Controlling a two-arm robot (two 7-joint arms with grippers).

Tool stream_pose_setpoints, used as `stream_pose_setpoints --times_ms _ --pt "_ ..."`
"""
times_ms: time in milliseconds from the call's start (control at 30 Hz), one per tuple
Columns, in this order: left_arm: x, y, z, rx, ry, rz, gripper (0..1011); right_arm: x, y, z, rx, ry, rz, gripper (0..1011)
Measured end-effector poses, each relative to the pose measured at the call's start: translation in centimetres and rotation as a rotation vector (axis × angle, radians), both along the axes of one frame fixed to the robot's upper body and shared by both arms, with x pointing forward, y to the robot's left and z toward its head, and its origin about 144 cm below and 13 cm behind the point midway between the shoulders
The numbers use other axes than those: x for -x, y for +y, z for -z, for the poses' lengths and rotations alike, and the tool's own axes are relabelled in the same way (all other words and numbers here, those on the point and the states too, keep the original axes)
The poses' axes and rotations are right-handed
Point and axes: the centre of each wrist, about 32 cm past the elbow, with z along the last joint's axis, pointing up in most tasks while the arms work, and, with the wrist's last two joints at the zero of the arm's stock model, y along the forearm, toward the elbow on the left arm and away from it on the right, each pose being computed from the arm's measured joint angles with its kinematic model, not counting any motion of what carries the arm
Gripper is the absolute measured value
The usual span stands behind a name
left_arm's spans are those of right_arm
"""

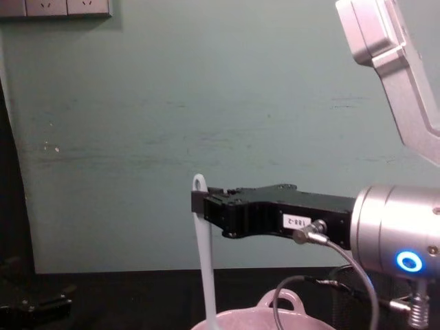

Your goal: Use the one hand to pick up the spoon and stir the clear water in the bowl.

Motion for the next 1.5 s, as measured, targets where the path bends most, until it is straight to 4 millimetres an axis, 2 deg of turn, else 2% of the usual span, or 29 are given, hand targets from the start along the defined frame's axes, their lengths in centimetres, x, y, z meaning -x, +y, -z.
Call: stream_pose_setpoints --times_ms 333,700,900,1167,1300,1500 --pt "0.0 0.0 0.0 0.000 0.000 0.000 1011 -0.5 -0.1 -0.3 -0.016 -0.013 0.018 109" --pt "0.0 0.0 0.0 0.000 0.000 0.000 1011 -1.4 0.4 0.6 -0.021 0.031 0.004 109" --pt "0.0 0.0 0.0 0.000 0.000 0.000 1011 -2.7 0.4 1.0 -0.014 0.037 0.023 109" --pt "0.0 0.0 0.0 0.000 0.000 0.000 1011 -3.8 -1.8 1.3 -0.019 0.040 0.106 109" --pt "0.0 0.0 0.0 0.000 0.000 0.000 1011 -3.2 -3.1 1.2 -0.014 0.036 0.130 109" --pt "0.0 0.0 0.0 0.000 0.000 0.000 1011 -2.0 -3.7 0.8 0.004 0.028 0.125 109"
